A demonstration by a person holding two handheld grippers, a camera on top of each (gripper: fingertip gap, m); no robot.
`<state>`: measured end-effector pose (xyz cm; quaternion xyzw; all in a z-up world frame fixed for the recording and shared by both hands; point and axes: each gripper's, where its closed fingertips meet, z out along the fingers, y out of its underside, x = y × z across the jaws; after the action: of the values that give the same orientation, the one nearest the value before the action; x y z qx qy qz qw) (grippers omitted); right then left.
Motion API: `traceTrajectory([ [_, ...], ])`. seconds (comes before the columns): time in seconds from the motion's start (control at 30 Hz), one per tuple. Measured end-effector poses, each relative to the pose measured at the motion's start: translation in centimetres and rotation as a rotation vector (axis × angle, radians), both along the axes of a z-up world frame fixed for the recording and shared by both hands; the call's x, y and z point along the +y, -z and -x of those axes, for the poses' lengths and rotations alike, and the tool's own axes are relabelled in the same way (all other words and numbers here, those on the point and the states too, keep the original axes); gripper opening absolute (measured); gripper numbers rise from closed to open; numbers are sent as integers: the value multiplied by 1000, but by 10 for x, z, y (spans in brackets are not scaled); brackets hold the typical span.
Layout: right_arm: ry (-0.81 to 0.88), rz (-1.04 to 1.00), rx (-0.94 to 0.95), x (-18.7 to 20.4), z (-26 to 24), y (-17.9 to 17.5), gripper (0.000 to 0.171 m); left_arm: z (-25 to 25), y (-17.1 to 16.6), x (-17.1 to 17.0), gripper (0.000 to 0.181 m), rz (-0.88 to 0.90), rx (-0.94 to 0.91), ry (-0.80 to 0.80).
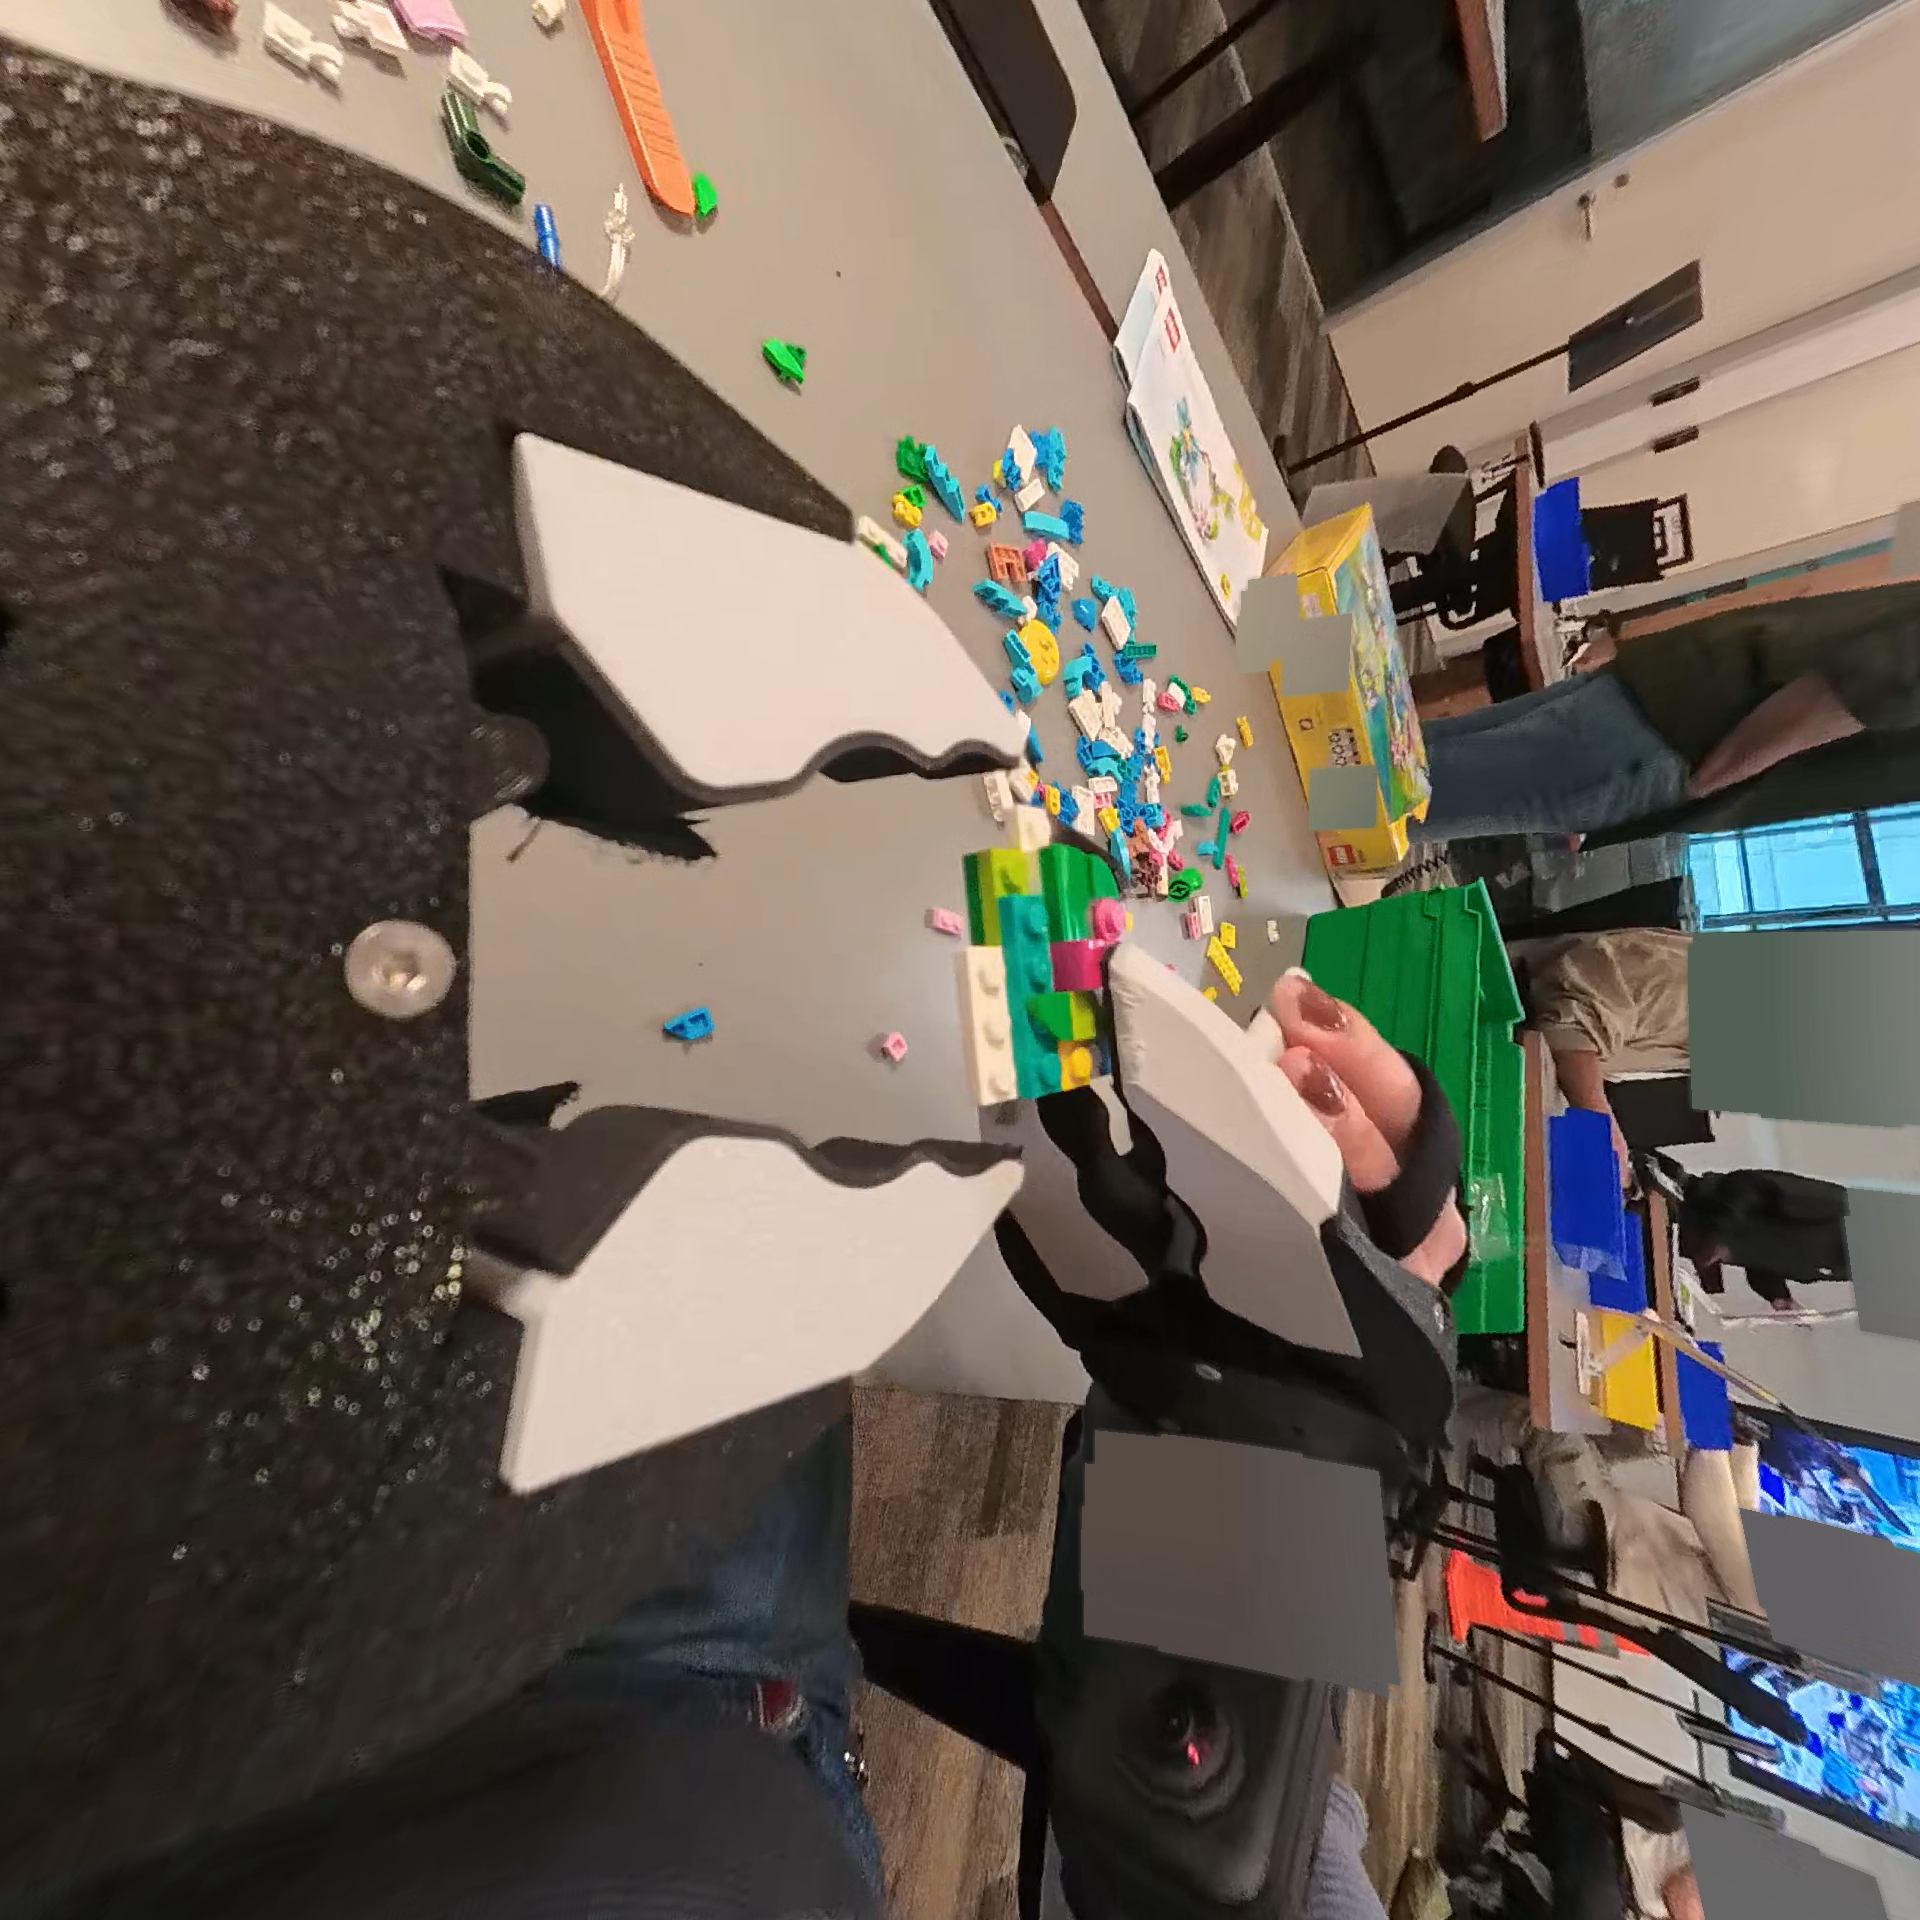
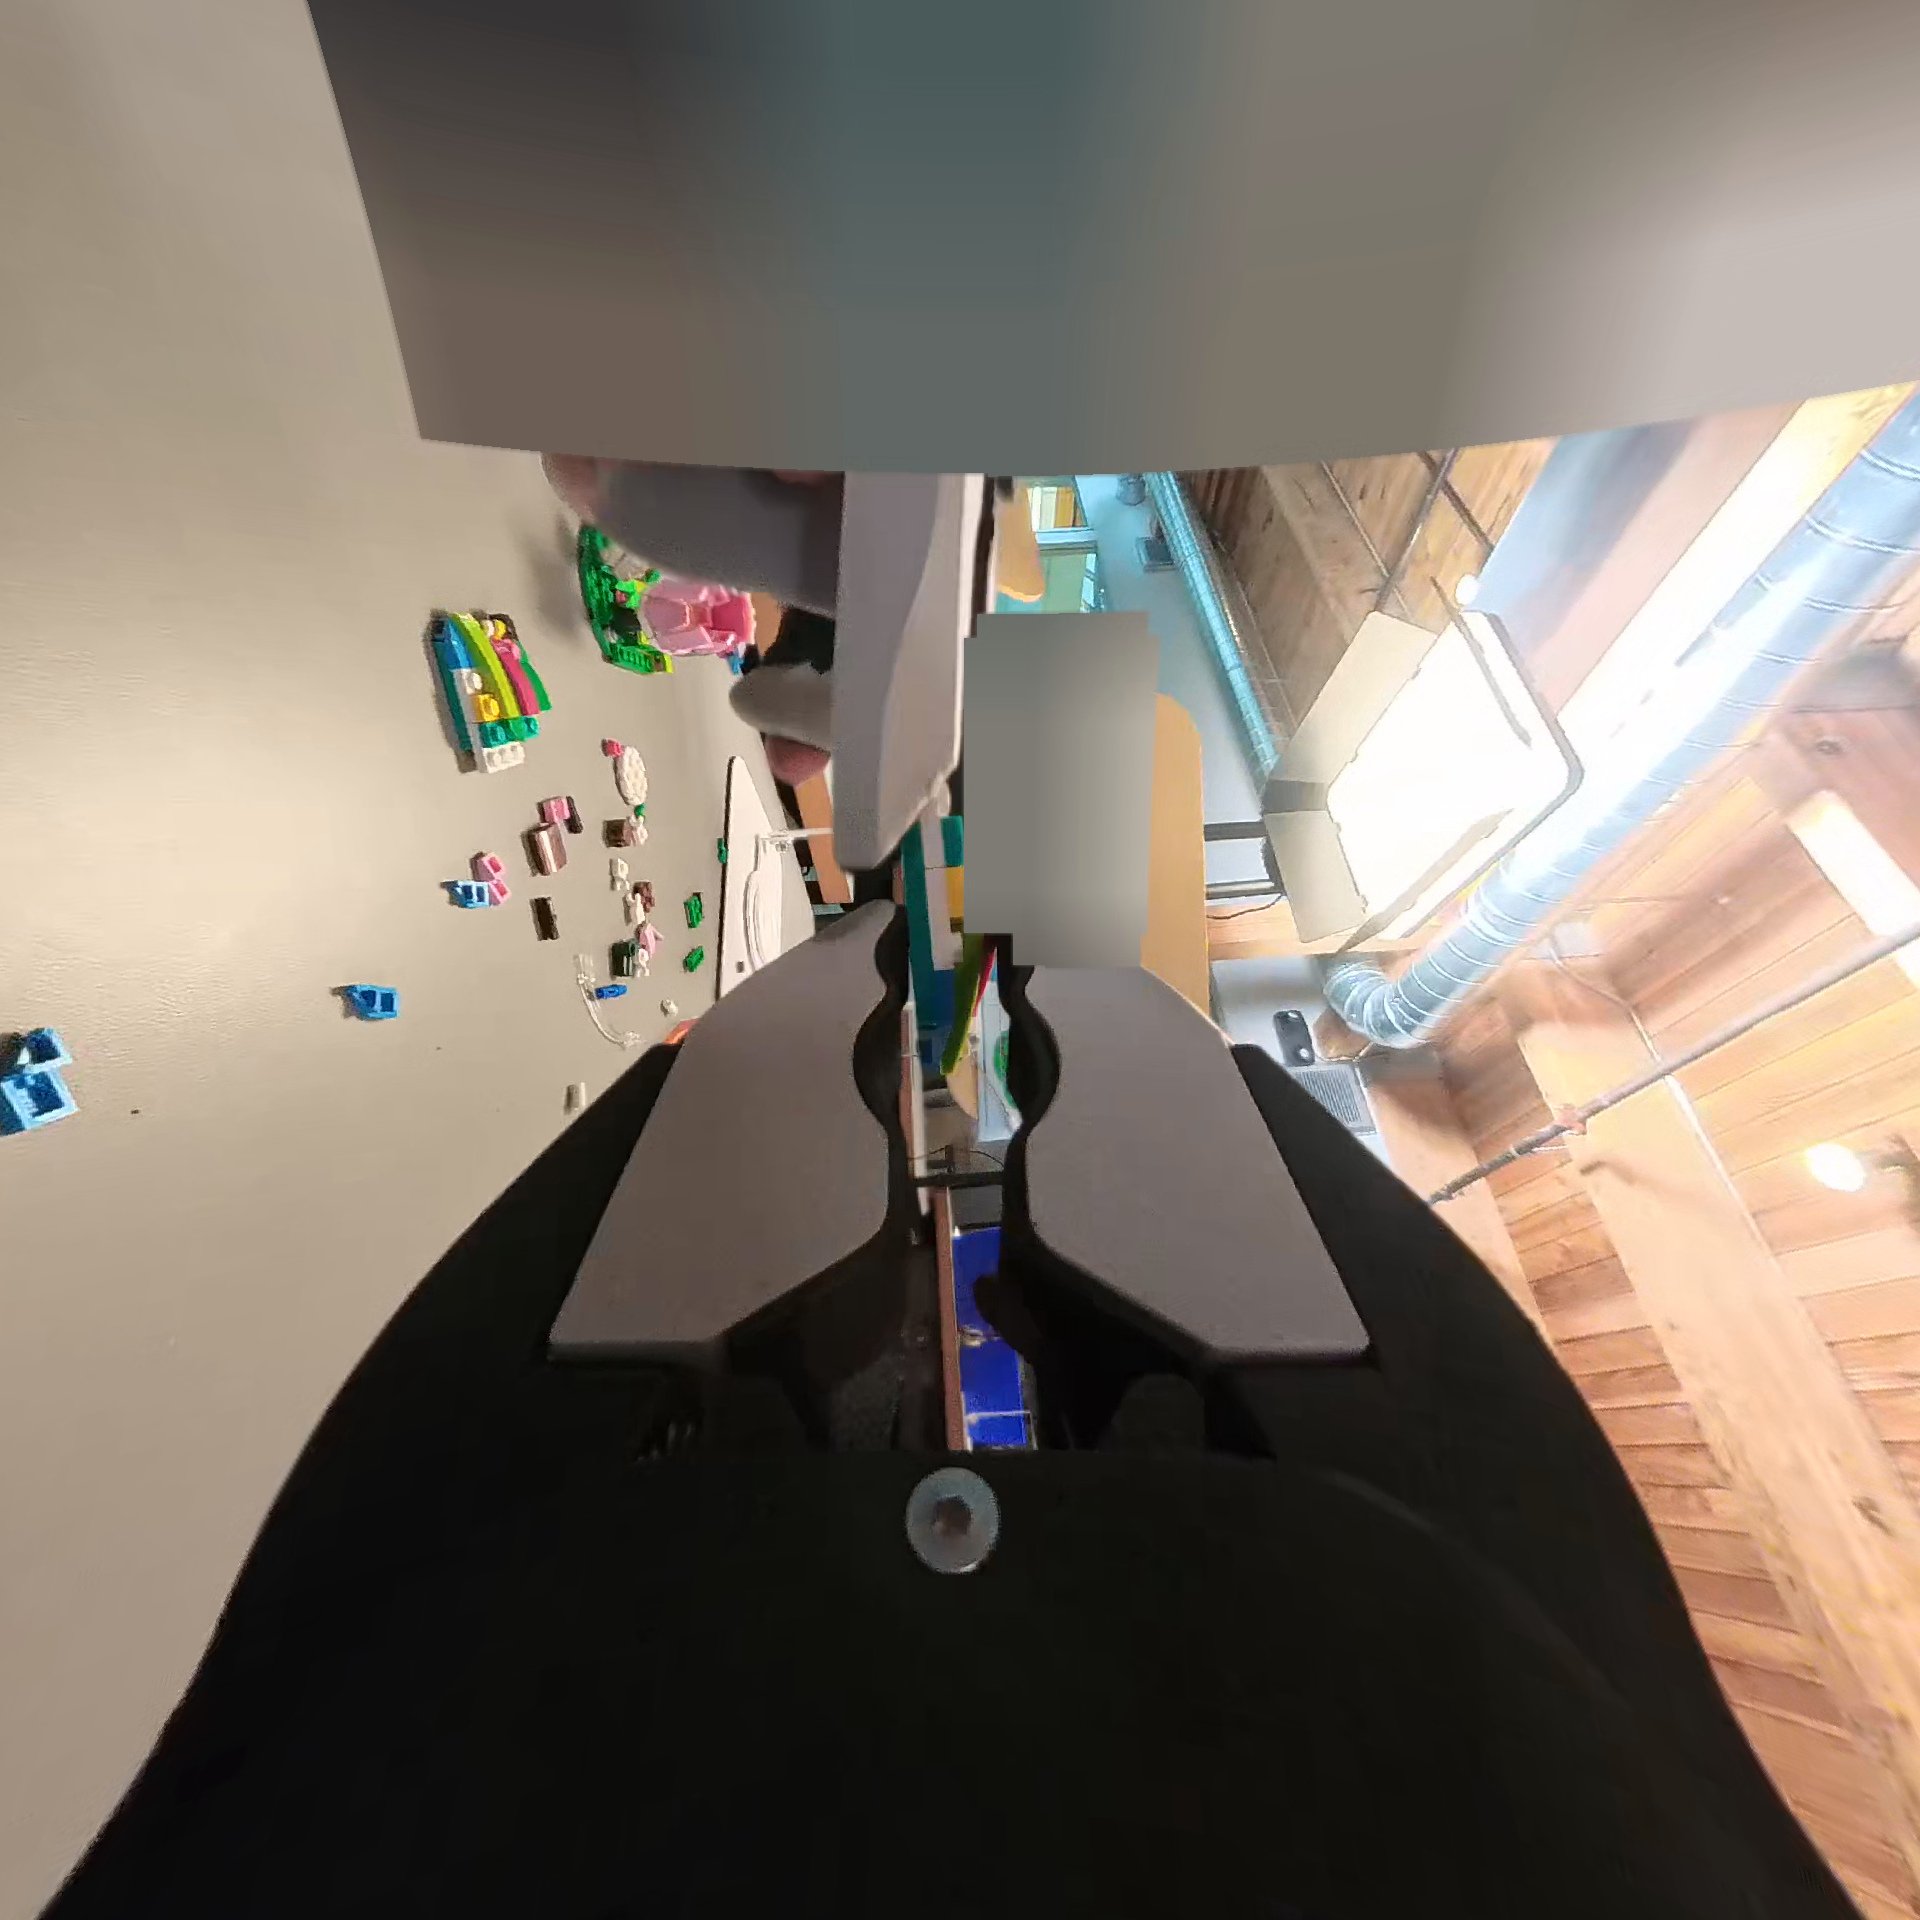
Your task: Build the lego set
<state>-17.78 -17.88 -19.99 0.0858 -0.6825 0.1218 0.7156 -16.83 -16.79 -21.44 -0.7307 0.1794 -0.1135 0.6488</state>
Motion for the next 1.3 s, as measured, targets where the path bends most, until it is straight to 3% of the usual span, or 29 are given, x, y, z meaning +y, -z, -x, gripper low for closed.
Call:
traceTrajectory([
  [0.17,-5,-13,4,-1,0,2,14,0,-7,1,53,-48,-42,-8],
  [0.33,-8,-12,-20,-1,2,8,14,3,1,2,54,3,-53,-13],
  [0.4,-13,-7,-15,-1,1,6,13,2,6,4,68,45,-67,-1],
  [0.5,-14,-3,-12,-2,1,5,13,1,4,5,55,16,-60,-4],
  [0.73,-1,55,-56,7,7,13,15,10,12,10,54,-14,-48,-41],
  [0.87,22,187,-87,31,10,25,26,36,20,14,54,-61,-36,-161],
  [1.07,42,554,-77,77,11,31,27,67,32,18,54,-138,-61,-307],
  [1.3,-12,917,-22,109,4,16,15,44,40,21,54,-161,-2,-200],
])
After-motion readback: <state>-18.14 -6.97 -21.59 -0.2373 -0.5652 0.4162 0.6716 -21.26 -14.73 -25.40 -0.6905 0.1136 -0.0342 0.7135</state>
